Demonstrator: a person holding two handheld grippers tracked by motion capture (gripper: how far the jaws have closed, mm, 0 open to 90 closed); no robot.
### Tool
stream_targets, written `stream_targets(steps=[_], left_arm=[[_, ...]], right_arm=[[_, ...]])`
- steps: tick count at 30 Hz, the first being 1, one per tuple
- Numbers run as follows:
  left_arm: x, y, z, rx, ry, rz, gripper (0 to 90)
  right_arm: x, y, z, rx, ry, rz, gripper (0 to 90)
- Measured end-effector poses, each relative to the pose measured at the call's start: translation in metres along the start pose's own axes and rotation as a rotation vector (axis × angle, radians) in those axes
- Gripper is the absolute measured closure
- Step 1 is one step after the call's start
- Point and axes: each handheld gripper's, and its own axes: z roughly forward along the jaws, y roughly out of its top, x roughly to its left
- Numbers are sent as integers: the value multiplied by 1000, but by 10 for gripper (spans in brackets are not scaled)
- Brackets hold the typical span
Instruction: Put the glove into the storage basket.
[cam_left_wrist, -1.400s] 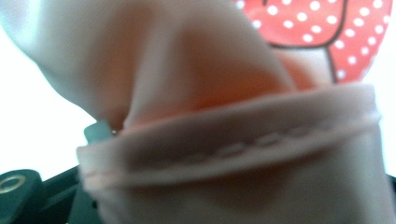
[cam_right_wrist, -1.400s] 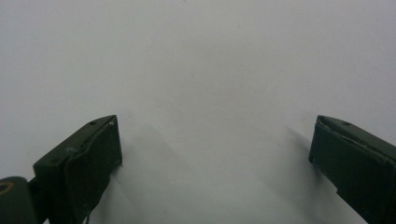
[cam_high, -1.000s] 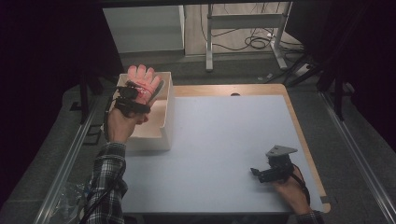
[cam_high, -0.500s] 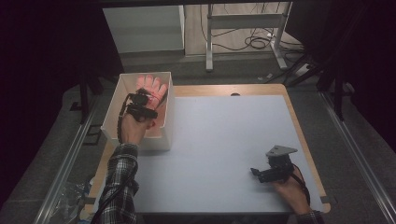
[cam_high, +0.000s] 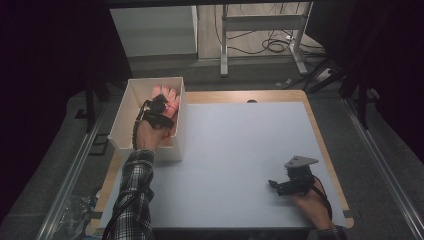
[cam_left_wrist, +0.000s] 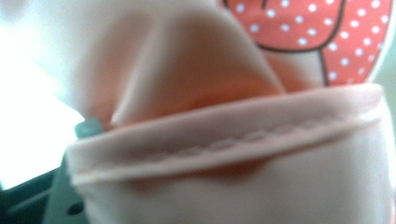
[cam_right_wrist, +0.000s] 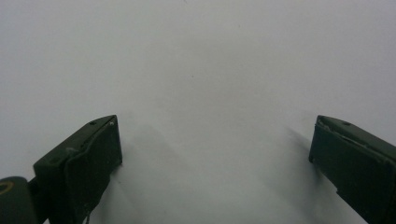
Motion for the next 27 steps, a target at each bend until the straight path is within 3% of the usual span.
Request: stream_targets(steps=[6,12,22,27], left_arm=[[0,2,4,46,-26,2,158],[2,1,2,68,-37,4,101],[9,-3,-10,24,-39,-1,84],[10,-6,-15,2,-36,5,136]], right_arm=[[0,0,0,0,0,0,27],[0,0,0,0,0,0,27],[0,0,0,0,0,0,27],[0,0,0,0,0,0,27]])
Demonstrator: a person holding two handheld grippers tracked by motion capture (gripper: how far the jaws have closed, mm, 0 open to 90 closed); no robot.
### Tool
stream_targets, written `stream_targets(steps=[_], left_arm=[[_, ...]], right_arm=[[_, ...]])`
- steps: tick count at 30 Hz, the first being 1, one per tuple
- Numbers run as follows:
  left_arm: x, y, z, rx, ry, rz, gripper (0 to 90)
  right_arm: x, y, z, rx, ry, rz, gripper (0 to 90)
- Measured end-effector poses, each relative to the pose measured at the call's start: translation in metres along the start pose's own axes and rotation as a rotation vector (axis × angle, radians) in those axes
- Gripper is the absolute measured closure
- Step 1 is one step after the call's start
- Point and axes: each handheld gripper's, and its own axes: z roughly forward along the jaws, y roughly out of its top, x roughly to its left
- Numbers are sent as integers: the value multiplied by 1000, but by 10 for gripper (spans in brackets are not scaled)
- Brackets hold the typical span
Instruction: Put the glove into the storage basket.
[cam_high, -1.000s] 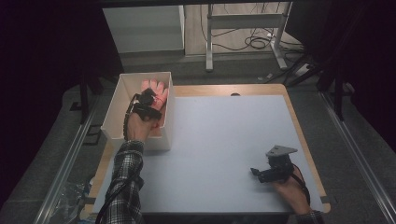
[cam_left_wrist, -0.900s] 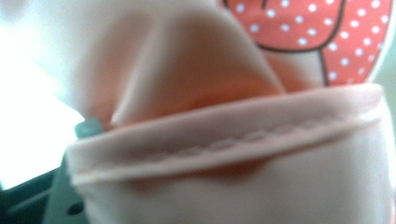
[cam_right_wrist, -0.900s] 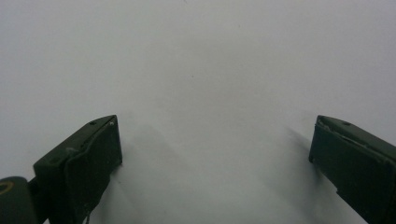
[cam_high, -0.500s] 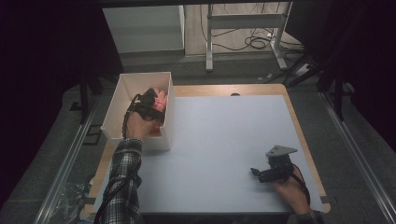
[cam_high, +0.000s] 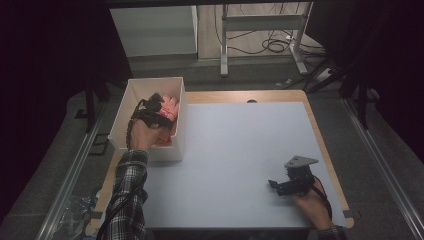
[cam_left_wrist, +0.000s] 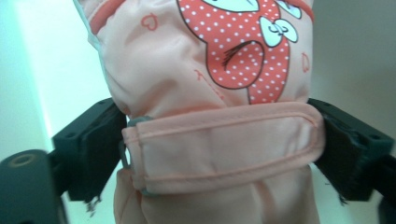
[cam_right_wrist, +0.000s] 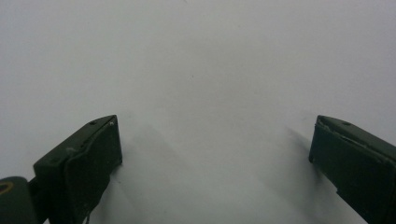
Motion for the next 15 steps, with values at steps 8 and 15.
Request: stream_targets(steps=[8,15], left_arm=[[3,0,-7,-73,-30,-15,325],[2,6,0,-76,-29,-4,274]], right_arm=[[0,0,0,0,0,-1,27],[0,0,0,0,0,0,27]])
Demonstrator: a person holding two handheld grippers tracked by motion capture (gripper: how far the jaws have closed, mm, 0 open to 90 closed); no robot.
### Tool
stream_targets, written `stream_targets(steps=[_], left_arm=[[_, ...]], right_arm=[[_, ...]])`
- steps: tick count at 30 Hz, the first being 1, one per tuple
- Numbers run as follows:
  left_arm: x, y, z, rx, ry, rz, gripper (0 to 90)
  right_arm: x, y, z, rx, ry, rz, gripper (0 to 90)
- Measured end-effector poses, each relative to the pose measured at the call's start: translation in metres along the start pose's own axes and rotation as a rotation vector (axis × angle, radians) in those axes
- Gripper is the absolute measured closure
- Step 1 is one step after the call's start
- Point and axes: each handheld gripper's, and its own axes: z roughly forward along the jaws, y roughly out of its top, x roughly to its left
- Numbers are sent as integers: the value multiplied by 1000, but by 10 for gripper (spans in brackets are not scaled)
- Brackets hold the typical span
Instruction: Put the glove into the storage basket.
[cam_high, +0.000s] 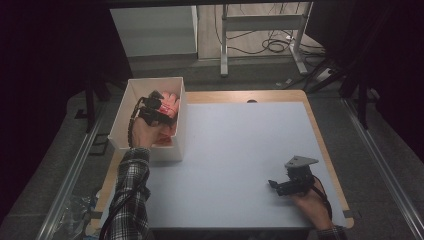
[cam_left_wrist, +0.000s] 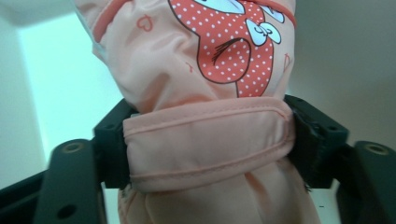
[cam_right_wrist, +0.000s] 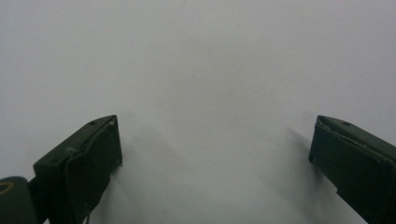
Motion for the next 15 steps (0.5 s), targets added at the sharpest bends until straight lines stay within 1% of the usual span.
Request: stream_targets(steps=[1,2,5,8,10,13,14,15], left_arm=[[0,0,0,0,0,0,252],[1,-1,-4,-4,-13,5,226],[7,-3,-18,-20,-32,15,193],[13,-6,-32,-49,-45,11,182],[16,-8,-39,-53,-58,12,182],[19,-13,-39,-48,-77,15,189],[20,-15,-37,-45,-75,19,202],[20,-16,-33,-45,-70,14,213]], right_arm=[[0,0,0,0,0,0,27],[0,0,0,0,0,0,27],[0,0,0,0,0,0,27],[0,0,0,0,0,0,27],[0,0,0,0,0,0,27],[0,0,0,0,0,0,27],[0,0,0,0,0,0,27],[0,0,0,0,0,0,27]])
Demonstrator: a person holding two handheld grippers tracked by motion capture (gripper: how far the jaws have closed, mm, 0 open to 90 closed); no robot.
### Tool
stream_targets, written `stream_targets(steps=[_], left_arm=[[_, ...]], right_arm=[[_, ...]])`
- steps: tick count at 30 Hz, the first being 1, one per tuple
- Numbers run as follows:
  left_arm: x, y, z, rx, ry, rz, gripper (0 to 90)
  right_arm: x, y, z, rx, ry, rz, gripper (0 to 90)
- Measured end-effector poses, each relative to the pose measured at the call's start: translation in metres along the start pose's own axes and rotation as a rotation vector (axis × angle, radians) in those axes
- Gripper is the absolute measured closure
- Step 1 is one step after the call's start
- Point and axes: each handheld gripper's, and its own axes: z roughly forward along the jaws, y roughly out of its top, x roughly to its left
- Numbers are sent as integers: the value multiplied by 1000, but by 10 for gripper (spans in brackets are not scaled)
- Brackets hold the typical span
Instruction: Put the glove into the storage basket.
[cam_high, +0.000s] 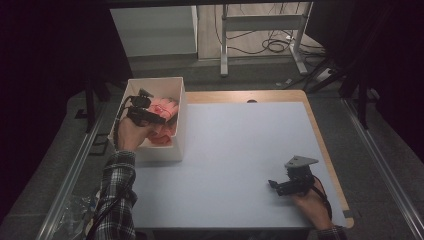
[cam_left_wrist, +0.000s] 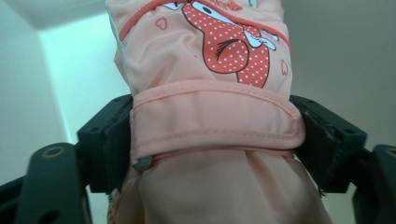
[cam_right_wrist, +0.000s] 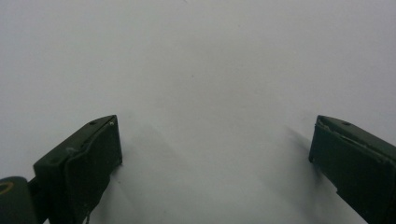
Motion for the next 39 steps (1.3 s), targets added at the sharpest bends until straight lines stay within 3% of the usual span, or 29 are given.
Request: stream_targets(steps=[4,8,11,14,16,23,29,39], left_arm=[[-1,1,9,-56,16,-45,257],[-4,10,16,-95,51,-64,261],[-5,14,24,-92,44,-71,244],[-13,17,40,-34,49,-49,196],[-14,16,45,-28,46,-45,161],[-14,15,28,-21,-33,-50,99],[-11,12,13,-43,-29,-48,98],[-9,1,-5,-115,-19,-2,59]], right_arm=[[0,0,0,0,0,0,27],[0,0,0,0,0,1,27],[0,0,0,0,0,0,27],[0,0,0,-1,0,0,27],[0,0,0,-1,0,0,28],[0,0,0,0,0,0,27],[0,0,0,0,0,-1,27],[0,0,0,0,0,0,27]])
